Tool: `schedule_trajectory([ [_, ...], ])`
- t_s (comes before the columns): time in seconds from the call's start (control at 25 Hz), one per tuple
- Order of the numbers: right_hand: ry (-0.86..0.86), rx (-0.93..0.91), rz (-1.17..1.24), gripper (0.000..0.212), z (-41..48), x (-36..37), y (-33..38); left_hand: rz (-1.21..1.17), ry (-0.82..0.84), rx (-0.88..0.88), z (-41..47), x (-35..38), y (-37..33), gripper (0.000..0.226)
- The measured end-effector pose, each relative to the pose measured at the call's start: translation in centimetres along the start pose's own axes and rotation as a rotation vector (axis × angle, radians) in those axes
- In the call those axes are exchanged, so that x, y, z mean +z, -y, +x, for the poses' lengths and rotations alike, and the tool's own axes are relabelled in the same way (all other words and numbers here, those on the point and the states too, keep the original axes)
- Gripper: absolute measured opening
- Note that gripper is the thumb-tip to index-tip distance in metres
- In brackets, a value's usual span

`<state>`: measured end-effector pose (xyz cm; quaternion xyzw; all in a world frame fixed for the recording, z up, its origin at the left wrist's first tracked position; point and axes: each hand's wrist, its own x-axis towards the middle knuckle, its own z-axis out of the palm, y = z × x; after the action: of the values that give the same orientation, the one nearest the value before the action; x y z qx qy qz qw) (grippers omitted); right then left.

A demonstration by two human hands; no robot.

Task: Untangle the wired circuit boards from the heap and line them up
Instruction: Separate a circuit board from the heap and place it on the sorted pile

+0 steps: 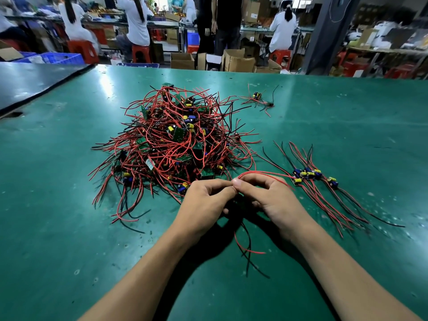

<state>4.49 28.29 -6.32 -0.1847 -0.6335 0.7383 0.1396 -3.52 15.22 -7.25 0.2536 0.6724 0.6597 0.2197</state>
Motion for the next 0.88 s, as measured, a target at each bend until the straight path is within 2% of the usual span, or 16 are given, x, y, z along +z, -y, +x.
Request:
schedule_trajectory([
  [0.16, -0.033, -0.124, -0.315, 0.010, 0.1, -0.2, -0.1, -0.034, -0.024, 0.005, 0.0, -0.1, -0.1, 0.015],
  [0.24, -0.035, -0.126, -0.291, 0.010, 0.1, -0.2, -0.1, -0.051, -0.024, -0.003, 0.0, 0.0, -0.2, 0.015],
  [0.36, -0.022, -0.072, -0.131, 0.010, 0.0, 0.1, -0.2, -0.080, 0.002, -0.034, -0.2, 0.1, -0.4, 0.015],
  [0.52, -0.020, -0.006, 0.024, 0.012, 0.1, 0.3, -0.2, -0.017, 0.031, -0.061, -0.2, 0.0, -0.7, 0.017],
  [0.76, -0.172, -0.057, -0.131, 0.009, 1.0, 0.0, -0.8, 0.092, 0.048, -0.059, 0.0, 0.1, -0.8, 0.020],
  [0.88, -0.242, -0.045, -0.087, 0.010, 1.6, -0.3, -0.7, 0.108, 0.052, -0.065, 0.0, 0.2, -1.0, 0.020],
])
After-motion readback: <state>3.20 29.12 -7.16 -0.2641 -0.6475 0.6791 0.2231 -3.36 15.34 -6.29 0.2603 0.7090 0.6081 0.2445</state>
